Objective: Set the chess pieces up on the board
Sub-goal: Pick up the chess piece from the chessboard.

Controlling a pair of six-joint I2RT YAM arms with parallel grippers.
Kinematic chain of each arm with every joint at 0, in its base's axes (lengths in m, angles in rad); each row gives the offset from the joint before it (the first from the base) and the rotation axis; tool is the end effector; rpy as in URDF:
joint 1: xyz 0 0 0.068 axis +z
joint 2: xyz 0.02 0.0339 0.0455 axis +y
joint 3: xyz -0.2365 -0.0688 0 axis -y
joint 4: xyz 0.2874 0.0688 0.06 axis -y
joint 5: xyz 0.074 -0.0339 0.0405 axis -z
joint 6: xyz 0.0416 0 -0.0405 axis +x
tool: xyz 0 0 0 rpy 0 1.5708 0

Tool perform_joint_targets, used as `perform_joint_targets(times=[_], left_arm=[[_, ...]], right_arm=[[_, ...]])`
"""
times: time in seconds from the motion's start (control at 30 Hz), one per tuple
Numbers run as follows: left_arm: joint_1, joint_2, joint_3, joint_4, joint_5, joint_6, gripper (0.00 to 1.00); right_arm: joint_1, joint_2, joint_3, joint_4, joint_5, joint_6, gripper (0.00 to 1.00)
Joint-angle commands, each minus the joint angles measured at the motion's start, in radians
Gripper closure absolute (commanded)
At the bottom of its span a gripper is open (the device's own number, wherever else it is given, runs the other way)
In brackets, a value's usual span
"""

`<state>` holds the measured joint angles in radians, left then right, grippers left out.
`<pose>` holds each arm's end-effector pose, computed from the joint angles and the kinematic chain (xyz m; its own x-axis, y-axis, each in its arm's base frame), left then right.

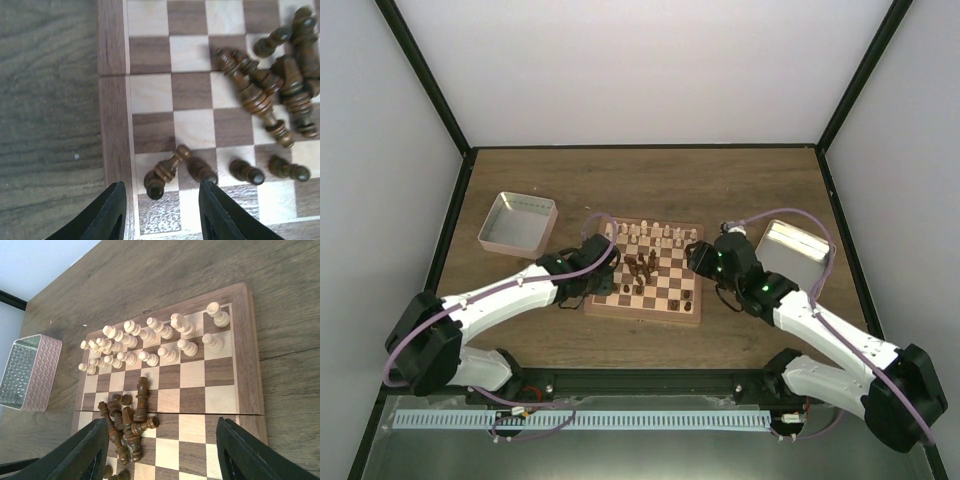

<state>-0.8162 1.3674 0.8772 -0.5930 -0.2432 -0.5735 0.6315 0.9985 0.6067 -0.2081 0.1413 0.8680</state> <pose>0.2180 -0.2173 0.1617 -0.8501 0.1353 -0.5090 0.2007 0.9767 -0.0755 0.2258 0.1579 0.1930 -0.6689 0.4467 -0.5942 0.0306 0.8152 0.5784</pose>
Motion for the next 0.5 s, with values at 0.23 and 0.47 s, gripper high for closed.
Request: perform_joint_targets(times=[0.23, 0.47], left_arm=[[0.029, 0.018, -0.057, 0.025, 0.036, -0.02, 0.72], [0.034, 0.032, -0.071, 0.048, 0.041, -0.011, 0.74]], right_arm=[[-0.007, 0.103, 0.062, 0.126, -0.252, -0.136, 0.42], [-0.007, 0.158, 0.079, 0.178, -0.383, -0.168, 0.44]])
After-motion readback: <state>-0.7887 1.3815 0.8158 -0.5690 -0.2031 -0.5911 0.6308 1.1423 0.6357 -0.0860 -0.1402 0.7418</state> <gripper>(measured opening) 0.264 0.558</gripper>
